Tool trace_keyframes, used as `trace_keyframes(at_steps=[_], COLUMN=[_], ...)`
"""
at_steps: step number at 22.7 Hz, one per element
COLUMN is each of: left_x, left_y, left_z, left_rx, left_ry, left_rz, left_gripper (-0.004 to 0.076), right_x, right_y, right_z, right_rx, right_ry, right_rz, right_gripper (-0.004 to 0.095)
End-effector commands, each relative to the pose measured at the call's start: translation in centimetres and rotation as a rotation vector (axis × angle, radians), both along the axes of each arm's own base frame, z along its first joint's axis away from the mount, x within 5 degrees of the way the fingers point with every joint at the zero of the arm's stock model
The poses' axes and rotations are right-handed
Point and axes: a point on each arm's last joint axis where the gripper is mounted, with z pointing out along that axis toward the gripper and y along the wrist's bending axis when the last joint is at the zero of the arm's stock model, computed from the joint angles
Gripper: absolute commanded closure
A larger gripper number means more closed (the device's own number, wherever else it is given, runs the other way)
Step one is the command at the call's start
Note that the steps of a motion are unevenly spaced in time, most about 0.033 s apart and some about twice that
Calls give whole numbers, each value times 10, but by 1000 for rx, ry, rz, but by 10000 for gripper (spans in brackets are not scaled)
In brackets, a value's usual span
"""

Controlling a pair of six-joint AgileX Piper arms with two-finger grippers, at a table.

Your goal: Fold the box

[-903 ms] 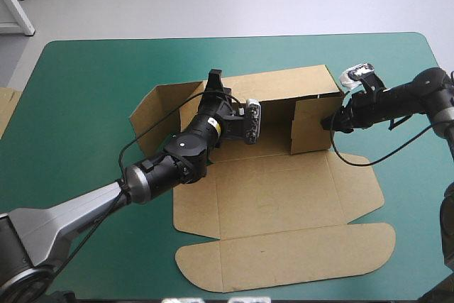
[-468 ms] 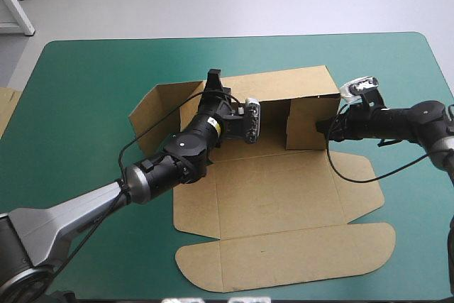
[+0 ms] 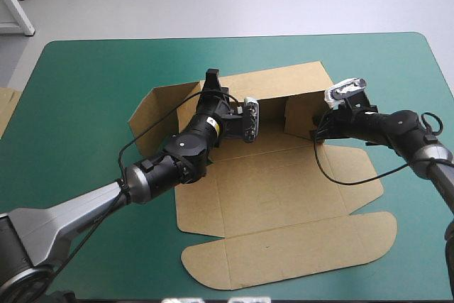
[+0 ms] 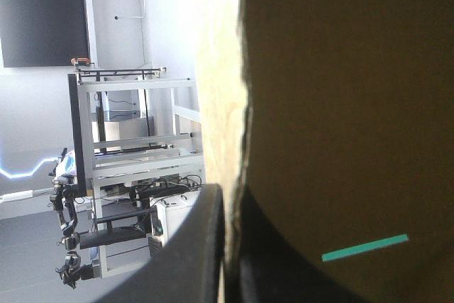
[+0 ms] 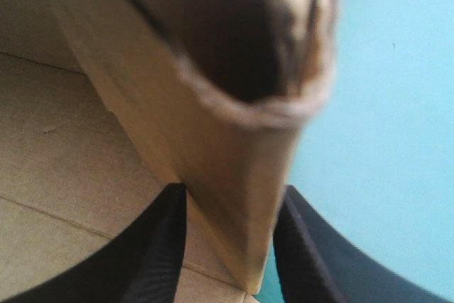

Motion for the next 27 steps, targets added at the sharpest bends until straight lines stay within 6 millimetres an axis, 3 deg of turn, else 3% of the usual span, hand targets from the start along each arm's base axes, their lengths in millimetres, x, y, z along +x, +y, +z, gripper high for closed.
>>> trace_keyframes(at_steps=[1, 7, 14, 18, 20, 27], left_x=[-6, -6, -8, -19, -32, -85], left_y=[-2, -2, -5, -4, -9, -31], left_z=[22, 22, 22, 39, 48, 62], left_rx=[-64, -65, -78, -118, -137, -316], left_ry=[-44, -43, -40, -70, -87, 46], left_rz=[-48, -52, -90, -145, -184, -293], left_gripper=[734, 734, 707, 398, 298, 295], right_x=[-3, -7, -6, -6, -6, -5], right_y=[5, 9, 8, 8, 7, 6], right_z=[22, 20, 20, 20, 21, 20], right_rx=[42, 44, 49, 51, 58, 64], right_ry=[-59, -35, -34, -33, -31, -21], right_rz=[2, 61, 51, 44, 31, 6], right_gripper=[655, 925, 923, 923, 923, 923])
